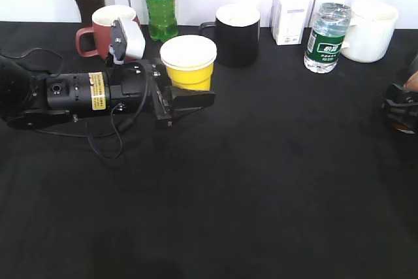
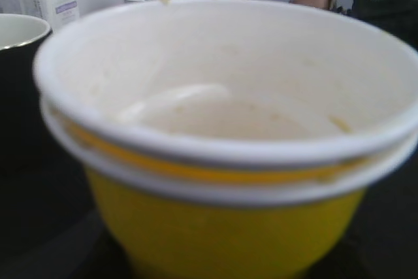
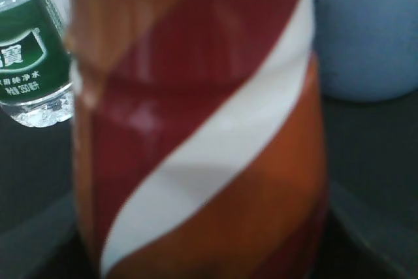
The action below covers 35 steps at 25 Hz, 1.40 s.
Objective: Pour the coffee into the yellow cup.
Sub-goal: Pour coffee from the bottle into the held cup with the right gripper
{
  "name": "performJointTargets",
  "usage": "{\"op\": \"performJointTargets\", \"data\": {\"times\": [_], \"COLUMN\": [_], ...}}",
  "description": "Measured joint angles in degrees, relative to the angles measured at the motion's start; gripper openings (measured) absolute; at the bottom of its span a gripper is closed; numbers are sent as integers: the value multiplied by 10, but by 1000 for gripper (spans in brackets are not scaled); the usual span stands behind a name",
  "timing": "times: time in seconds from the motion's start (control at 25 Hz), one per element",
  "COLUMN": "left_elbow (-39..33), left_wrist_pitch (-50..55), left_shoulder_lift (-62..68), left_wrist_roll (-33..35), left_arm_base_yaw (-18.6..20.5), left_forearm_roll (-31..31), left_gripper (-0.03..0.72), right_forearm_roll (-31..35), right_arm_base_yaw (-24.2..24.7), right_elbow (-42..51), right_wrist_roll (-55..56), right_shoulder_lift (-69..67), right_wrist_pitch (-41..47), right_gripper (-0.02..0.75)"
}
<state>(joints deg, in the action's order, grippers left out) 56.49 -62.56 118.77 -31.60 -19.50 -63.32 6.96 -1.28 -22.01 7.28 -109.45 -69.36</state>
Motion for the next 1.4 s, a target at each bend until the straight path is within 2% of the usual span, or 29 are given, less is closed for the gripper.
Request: {"op": "performJointTargets", "data": {"times": [0.2,0.24,0.36,0.56,0.72,0.88,1.04,1.16,1.32,1.4], "left_elbow": [0,0,0,0,34,84,120,121,122,122], "left_wrist_pitch": [0,0,0,6,32,76,90,90,90,90], "left_shoulder_lift": [0,0,0,0,0,0,0,0,0,0], "left_wrist_roll": [0,-3,-29,-31,-31,-32,-33,-44,-45,-45], "left_arm_base_yaw": [0,0,-16,-98,-155,-195,-202,-205,-232,-234], "left_forearm_roll": [0,0,0,1,-1,-1,7,22,22,22], "left_gripper": [483,483,483,483,483,483,483,483,483,483], "right_forearm_roll": [-2,-25,-173,-273,-382,-450,-459,-459,-460,-460], "right_arm_base_yaw": [0,0,0,0,0,0,0,0,0,0], "right_elbow": [0,0,0,-4,-53,-94,-112,-114,-114,-114], "right_wrist_roll": [0,-12,-58,-81,-84,-131,-227,-298,-388,-436], "right_shoulder_lift": [0,2,57,186,263,308,312,312,312,312], "right_wrist_pitch": [0,3,19,34,158,206,217,223,226,233], "right_gripper": [536,536,536,535,535,535,535,535,535,535]}}
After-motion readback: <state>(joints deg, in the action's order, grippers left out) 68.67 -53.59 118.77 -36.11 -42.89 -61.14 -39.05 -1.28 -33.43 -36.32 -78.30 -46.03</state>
